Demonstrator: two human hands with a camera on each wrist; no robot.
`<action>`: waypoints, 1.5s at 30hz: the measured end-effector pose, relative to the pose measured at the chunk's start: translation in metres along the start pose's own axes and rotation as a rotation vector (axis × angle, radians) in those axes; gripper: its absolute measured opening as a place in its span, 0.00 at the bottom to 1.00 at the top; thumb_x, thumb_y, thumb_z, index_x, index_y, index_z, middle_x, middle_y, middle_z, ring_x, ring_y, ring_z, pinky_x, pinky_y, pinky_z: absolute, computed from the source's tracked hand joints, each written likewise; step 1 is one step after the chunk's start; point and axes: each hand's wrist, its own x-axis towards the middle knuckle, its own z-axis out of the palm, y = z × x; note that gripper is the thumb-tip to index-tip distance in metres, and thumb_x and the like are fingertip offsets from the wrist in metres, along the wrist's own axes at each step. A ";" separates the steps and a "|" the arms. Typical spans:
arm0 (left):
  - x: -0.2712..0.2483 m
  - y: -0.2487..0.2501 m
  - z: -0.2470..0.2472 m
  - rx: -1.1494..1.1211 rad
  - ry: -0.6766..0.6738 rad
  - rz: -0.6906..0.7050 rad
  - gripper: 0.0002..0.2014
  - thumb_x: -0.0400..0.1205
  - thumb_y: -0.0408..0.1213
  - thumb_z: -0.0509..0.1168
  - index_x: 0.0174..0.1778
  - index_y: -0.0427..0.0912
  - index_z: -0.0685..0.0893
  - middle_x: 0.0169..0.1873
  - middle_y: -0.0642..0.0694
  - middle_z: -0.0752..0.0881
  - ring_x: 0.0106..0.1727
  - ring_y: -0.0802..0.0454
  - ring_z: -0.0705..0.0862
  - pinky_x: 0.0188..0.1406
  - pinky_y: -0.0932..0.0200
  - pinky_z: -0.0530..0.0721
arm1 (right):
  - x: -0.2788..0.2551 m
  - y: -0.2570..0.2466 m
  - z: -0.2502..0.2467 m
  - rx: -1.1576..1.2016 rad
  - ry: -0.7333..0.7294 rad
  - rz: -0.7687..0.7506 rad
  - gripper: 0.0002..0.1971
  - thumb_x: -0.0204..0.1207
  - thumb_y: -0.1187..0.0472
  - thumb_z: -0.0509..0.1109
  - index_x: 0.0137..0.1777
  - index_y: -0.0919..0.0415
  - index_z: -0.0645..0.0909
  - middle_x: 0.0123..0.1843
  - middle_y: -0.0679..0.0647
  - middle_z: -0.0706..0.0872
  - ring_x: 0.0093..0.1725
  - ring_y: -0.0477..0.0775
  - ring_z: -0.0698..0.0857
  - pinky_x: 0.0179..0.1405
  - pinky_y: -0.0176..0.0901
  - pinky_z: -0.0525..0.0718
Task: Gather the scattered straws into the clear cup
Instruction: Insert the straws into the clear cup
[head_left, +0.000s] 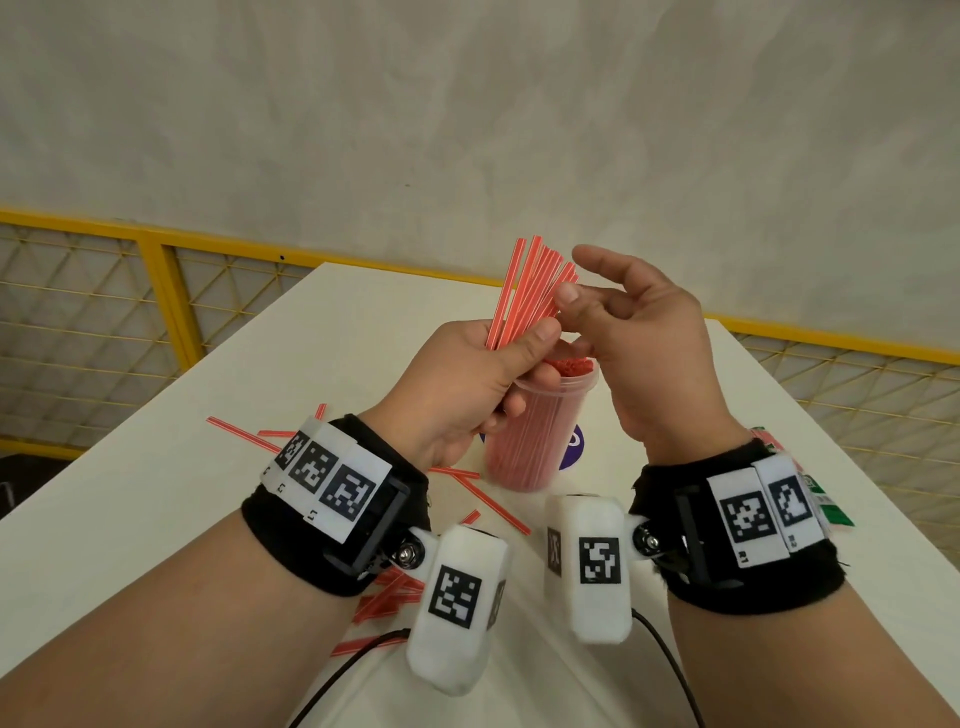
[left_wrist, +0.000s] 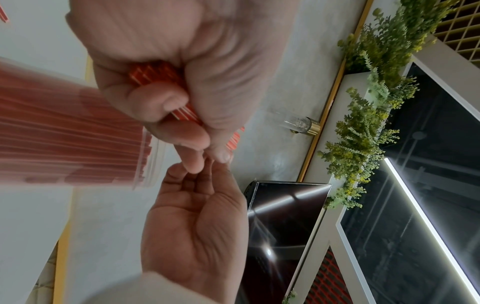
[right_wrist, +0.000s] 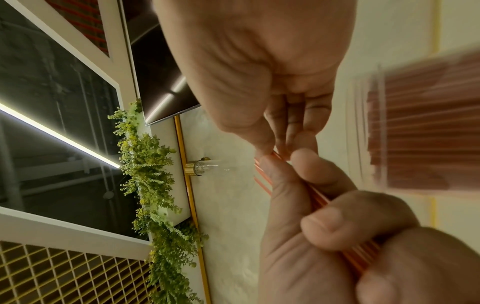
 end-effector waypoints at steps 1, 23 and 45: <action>0.000 0.000 0.000 0.000 -0.008 0.002 0.17 0.76 0.52 0.70 0.48 0.41 0.90 0.30 0.48 0.88 0.19 0.59 0.74 0.13 0.69 0.67 | -0.001 0.000 0.001 0.058 -0.015 0.018 0.17 0.76 0.66 0.74 0.64 0.58 0.81 0.42 0.56 0.92 0.34 0.44 0.88 0.33 0.34 0.83; -0.002 0.003 -0.001 0.097 -0.057 0.015 0.18 0.83 0.54 0.62 0.45 0.45 0.91 0.34 0.47 0.90 0.19 0.57 0.75 0.16 0.66 0.68 | 0.003 0.003 -0.003 0.184 -0.008 -0.032 0.14 0.77 0.68 0.72 0.60 0.56 0.84 0.41 0.59 0.91 0.38 0.52 0.88 0.38 0.39 0.85; -0.002 0.004 0.000 0.119 0.001 0.017 0.17 0.85 0.52 0.62 0.47 0.43 0.89 0.28 0.50 0.84 0.19 0.58 0.68 0.15 0.68 0.65 | 0.002 0.004 0.000 0.225 0.045 -0.044 0.12 0.77 0.68 0.72 0.57 0.55 0.83 0.39 0.55 0.91 0.38 0.53 0.89 0.39 0.45 0.88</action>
